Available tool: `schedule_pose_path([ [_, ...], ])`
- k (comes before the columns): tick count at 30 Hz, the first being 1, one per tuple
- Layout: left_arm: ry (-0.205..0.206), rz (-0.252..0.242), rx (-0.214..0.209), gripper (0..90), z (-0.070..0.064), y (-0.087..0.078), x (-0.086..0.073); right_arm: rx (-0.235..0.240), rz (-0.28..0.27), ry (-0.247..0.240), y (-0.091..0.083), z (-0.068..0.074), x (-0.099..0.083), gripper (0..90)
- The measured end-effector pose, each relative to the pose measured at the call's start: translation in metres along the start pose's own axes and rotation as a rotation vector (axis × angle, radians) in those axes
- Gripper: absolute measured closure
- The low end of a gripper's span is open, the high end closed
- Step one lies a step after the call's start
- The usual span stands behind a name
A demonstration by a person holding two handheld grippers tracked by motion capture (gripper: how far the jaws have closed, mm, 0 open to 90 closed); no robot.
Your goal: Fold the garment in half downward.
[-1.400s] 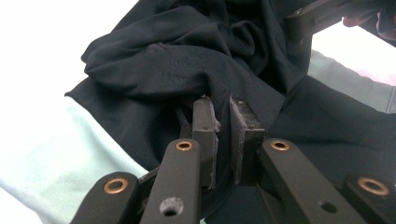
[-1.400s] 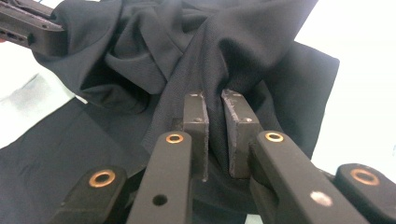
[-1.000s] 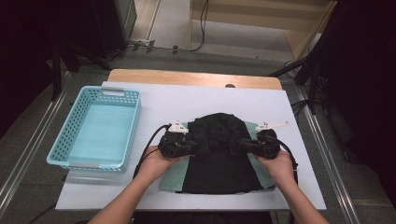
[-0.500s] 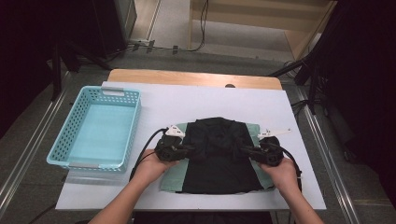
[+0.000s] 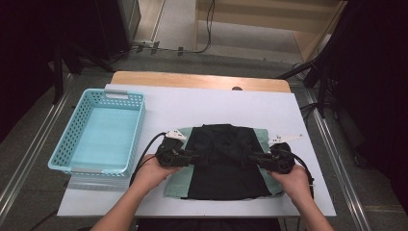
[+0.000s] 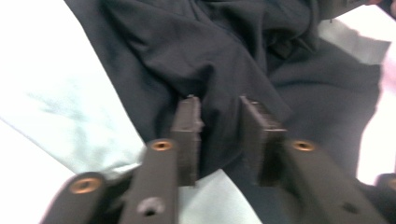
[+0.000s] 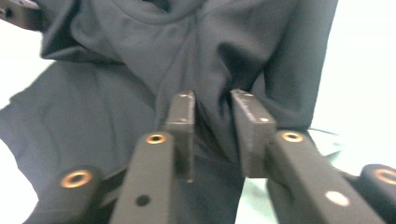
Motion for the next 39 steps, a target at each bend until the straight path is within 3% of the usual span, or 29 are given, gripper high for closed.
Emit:
schedule_pose_path([
  [7, 0.011, -0.043, 0.012, 52.1, 0.001, -0.014, 0.007, -0.002, -0.035, -0.013, -0.013, -0.004, 0.006, 52.5],
  [8, 0.005, -0.059, 0.019, 48.6, 0.001, -0.016, 0.008, -0.008, -0.055, -0.007, -0.016, -0.006, 0.008, 46.1],
  [10, 0.002, -0.073, 0.033, 46.1, 0.002, -0.019, 0.010, -0.009, -0.075, -0.002, -0.018, -0.008, 0.009, 41.8],
  [20, -0.011, -0.092, 0.070, 42.7, 0.010, -0.019, 0.022, -0.011, -0.097, -0.009, -0.021, -0.011, 0.014, 37.4],
  [39, -0.006, -0.059, 0.122, 39.5, 0.019, -0.002, 0.039, -0.034, -0.115, -0.012, -0.016, -0.018, 0.031, 35.5],
])
Point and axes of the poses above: each handheld gripper's, and its own axes: y roughly forward along the jaws, x roughly out of its top, z roughly to its left, the point moved 3 cm from there along y, roughly forward along the jaws, and after that the axes turned 12 degrees about z, right-handed, at the moved point
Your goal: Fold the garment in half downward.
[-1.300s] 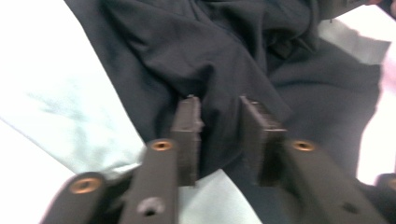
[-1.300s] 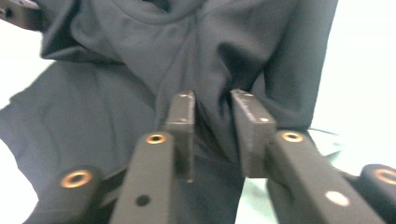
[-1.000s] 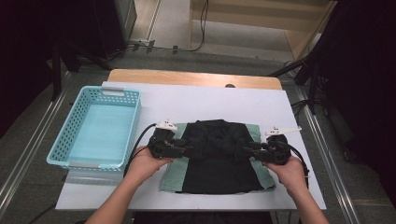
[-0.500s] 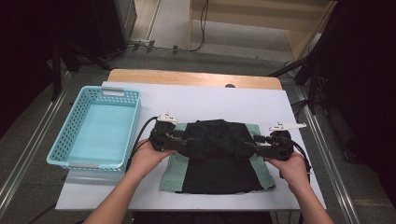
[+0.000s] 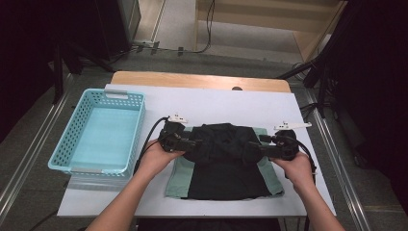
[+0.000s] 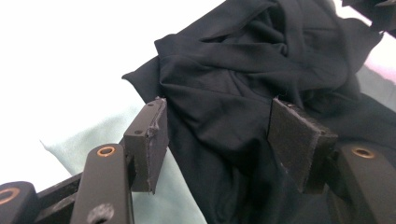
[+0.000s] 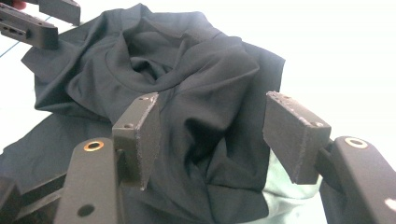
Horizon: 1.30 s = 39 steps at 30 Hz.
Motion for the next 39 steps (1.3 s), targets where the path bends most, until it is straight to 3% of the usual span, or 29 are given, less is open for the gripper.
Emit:
schedule_pose_path([
  [10, 0.015, 0.007, 0.018, 39.6, 0.004, 0.008, 0.013, 0.001, -0.002, -0.005, 0.009, -0.004, 0.011, 35.8],
  [13, 0.031, 0.023, 0.057, 39.6, 0.003, 0.008, 0.018, -0.002, -0.001, -0.009, 0.011, -0.003, 0.015, 36.1],
  [15, 0.037, 0.019, 0.048, 39.6, 0.001, 0.009, 0.021, -0.020, -0.002, -0.013, 0.013, -0.003, 0.018, 36.4],
  [24, 0.023, 0.018, 0.035, 40.4, 0.007, 0.023, 0.029, -0.015, 0.002, -0.014, 0.024, -0.007, 0.028, 37.3],
  [29, 0.042, 0.027, 0.043, 41.5, 0.005, 0.030, 0.032, -0.016, 0.005, -0.004, 0.029, -0.011, 0.030, 37.9],
  [39, 0.046, 0.026, 0.049, 49.5, 0.008, 0.037, 0.027, -0.022, 0.041, -0.035, 0.039, -0.006, 0.026, 49.7],
])
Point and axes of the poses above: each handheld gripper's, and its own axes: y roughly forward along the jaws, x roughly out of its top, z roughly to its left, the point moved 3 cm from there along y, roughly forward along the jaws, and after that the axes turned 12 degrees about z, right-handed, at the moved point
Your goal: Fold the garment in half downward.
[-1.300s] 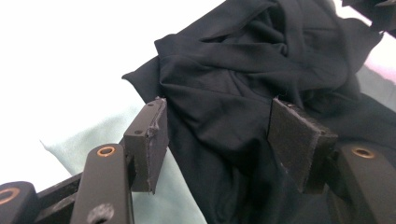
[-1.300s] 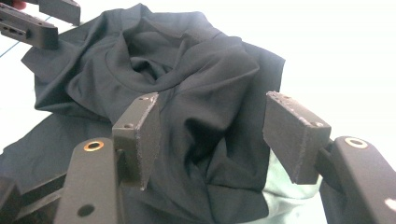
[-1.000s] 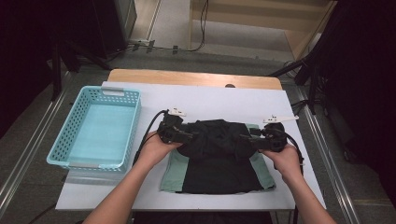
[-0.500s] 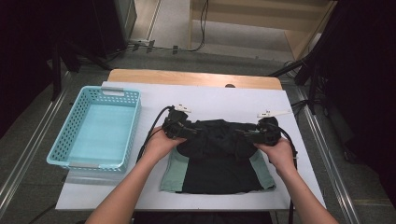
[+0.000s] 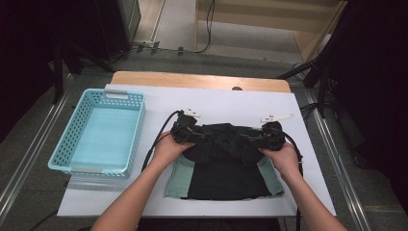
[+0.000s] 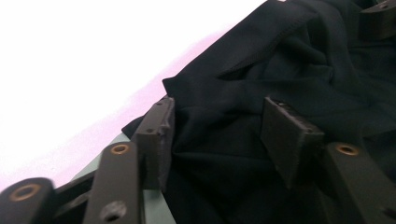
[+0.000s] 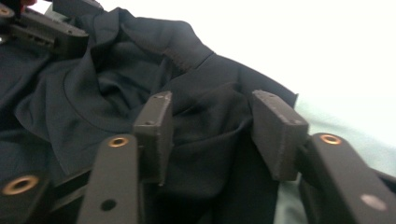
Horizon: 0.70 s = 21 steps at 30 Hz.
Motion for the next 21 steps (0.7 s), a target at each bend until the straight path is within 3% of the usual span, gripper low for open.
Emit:
schedule_pose_path([
  [9, 0.023, 0.021, 0.010, 73.1, -0.0038, 0.0009, -0.0037, 0.016, 0.064, 0.004, 0.0083, 0.0044, -0.0035, 63.4],
  [13, 0.034, 0.037, 0.007, 82.0, -0.0048, 0.0015, -0.0053, 0.031, 0.095, 0.010, 0.0088, 0.0042, -0.0048, 74.0],
  [17, 0.035, 0.025, 0.012, 83.8, -0.0056, -0.0009, -0.0045, 0.028, 0.091, -0.002, 0.0065, 0.0062, -0.0043, 82.0],
  [21, 0.018, -0.014, -0.012, 83.9, -0.0050, -0.0080, -0.0024, 0.010, 0.065, -0.014, -0.0004, 0.0070, -0.0021, 83.1],
])
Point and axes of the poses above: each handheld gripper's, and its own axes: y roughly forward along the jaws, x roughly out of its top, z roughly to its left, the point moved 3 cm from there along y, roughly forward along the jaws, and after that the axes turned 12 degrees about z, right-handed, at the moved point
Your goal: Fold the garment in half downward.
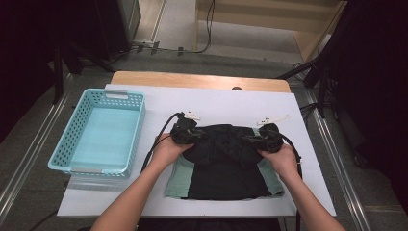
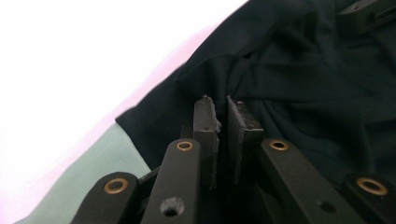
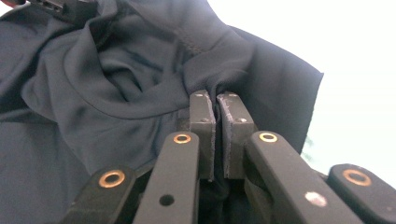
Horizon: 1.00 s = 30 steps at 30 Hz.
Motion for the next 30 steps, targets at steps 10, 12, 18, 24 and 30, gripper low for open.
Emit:
schedule_pose_path([
  [10, 0.001, -0.081, -0.012, 85.4, -0.004, -0.023, 0.004, -0.003, -0.080, -0.005, -0.022, 0.000, 0.001, 83.1],
  [12, 0.001, -0.088, -0.018, 85.5, -0.005, -0.027, 0.004, 0.000, -0.092, -0.009, -0.027, 0.001, 0.001, 83.1],
  [18, 0.012, -0.099, -0.038, 85.5, -0.011, -0.037, 0.003, 0.010, -0.117, -0.026, -0.039, 0.007, -0.003, 83.1],
  [24, 0.012, -0.102, -0.058, 85.4, -0.015, -0.043, 0.001, 0.020, -0.125, -0.037, -0.047, 0.013, -0.007, 83.1],
  [30, 0.009, -0.102, -0.083, 85.5, -0.020, -0.047, -0.001, 0.032, -0.129, -0.036, -0.051, 0.015, -0.010, 83.1],
])
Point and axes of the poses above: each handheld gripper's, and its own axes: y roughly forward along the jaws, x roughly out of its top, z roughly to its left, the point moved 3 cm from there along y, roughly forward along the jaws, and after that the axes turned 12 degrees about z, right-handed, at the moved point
